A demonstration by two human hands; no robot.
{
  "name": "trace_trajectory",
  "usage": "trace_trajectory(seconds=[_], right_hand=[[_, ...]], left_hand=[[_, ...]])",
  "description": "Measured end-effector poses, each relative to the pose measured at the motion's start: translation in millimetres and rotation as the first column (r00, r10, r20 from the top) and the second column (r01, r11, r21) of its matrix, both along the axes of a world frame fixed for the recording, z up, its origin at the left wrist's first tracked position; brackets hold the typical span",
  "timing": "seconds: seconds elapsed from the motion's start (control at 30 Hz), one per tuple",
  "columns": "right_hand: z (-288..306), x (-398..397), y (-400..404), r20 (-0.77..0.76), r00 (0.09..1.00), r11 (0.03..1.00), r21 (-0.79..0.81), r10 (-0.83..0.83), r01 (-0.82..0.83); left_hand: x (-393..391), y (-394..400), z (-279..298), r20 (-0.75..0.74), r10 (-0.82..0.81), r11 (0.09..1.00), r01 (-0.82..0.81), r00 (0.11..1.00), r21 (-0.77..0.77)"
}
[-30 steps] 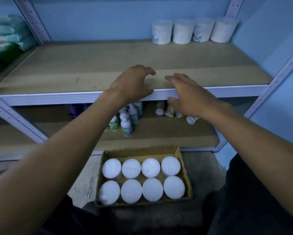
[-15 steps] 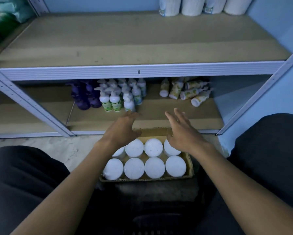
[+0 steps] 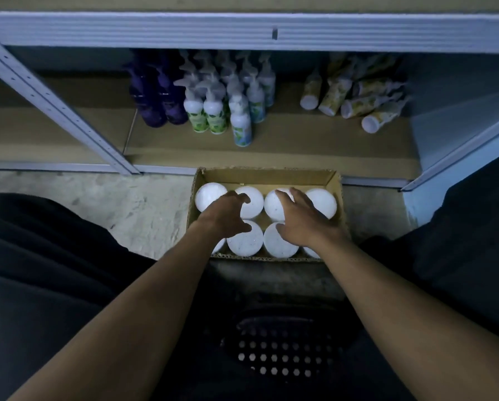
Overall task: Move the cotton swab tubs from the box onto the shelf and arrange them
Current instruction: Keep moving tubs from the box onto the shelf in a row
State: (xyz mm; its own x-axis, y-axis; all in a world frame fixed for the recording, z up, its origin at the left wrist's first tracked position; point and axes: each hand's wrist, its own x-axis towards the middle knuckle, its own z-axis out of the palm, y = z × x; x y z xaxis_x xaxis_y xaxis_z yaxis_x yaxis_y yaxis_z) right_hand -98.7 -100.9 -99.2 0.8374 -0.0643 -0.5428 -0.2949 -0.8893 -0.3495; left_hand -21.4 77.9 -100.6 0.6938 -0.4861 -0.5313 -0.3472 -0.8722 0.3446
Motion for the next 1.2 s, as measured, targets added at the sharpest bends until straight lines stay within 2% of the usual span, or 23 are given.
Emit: trace_trajectory(seconds=[0.33, 0.67, 1.03, 1.2], right_hand=[[-50, -11, 18, -0.042, 0.999, 0.998, -0.06, 0.028, -0.031], [-67, -15, 30, -0.015, 1.0, 0.991, -0.133, 0.023, -0.024], [-77, -15, 36, 0.05, 0.999, 0.971, -0.239, -0.017, 0.028], [-81, -16, 36, 0.043, 0.997, 0.97, -0.234, -0.056, 0.065]], left_hand=[[-29, -4, -60, -0.055, 0.072, 0.997, -0.073, 0.996, -0.013], [-41, -7, -83, 0.136, 0.071, 0.993, -0.082, 0.988, 0.083], [-47, -12, -95, 0.251, 0.028, 0.982, -0.074, 0.967, 0.176], [-48, -13, -95, 0.277, 0.027, 0.981, -0.079, 0.96, 0.178]])
